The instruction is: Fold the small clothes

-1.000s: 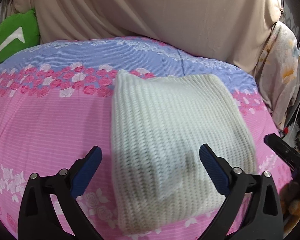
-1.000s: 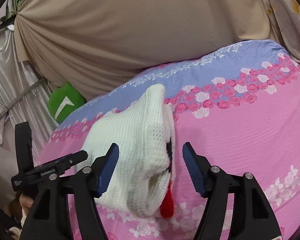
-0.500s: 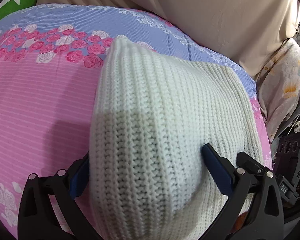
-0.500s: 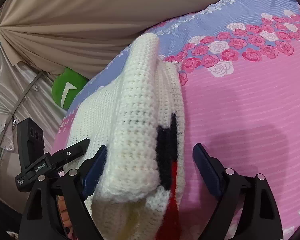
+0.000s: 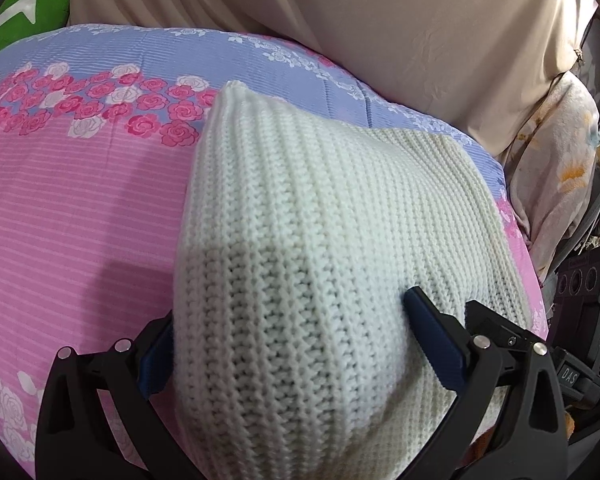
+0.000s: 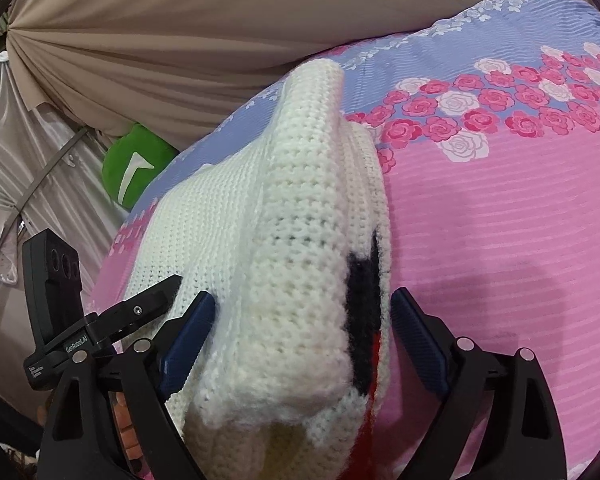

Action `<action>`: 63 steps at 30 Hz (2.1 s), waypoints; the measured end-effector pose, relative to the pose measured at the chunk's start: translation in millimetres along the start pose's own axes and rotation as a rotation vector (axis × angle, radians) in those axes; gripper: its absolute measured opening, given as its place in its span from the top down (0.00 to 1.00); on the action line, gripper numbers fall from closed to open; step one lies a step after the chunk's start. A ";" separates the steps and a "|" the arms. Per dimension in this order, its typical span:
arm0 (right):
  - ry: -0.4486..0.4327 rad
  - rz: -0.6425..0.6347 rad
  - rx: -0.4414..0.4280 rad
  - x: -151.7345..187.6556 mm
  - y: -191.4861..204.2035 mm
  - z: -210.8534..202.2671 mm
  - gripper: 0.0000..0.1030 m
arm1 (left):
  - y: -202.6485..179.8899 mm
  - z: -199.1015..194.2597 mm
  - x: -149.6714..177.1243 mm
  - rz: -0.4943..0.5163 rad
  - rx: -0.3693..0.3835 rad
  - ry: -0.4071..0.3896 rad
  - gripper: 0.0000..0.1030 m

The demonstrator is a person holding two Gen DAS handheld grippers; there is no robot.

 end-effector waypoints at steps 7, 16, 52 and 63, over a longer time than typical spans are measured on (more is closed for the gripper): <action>-0.006 -0.008 -0.011 -1.3 6.0 3.0 0.20 | -5.0 3.8 -2.3 0.020 0.006 -0.009 0.04; -0.095 0.063 -0.092 -3.2 25.7 -47.4 0.61 | -34.8 -34.4 -18.3 0.055 0.115 -0.021 0.49; -0.289 -0.007 -0.021 -84.2 147.1 0.0 0.58 | 100.5 -117.5 -123.1 0.148 -0.108 -0.206 0.26; -0.294 -0.307 0.451 -71.4 142.9 66.1 0.97 | 147.1 -75.6 -87.0 0.148 -0.336 -0.069 0.24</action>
Point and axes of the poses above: each gripper's, at about its wrist camera, not at the fingertips, and z roughly the way its jaws point, y to its left, x to its underside, the point moved 10 cm from there along z, roughly the way its jaws point, and after that the axes turned 14 degrees about x, right-handed, at the moved point
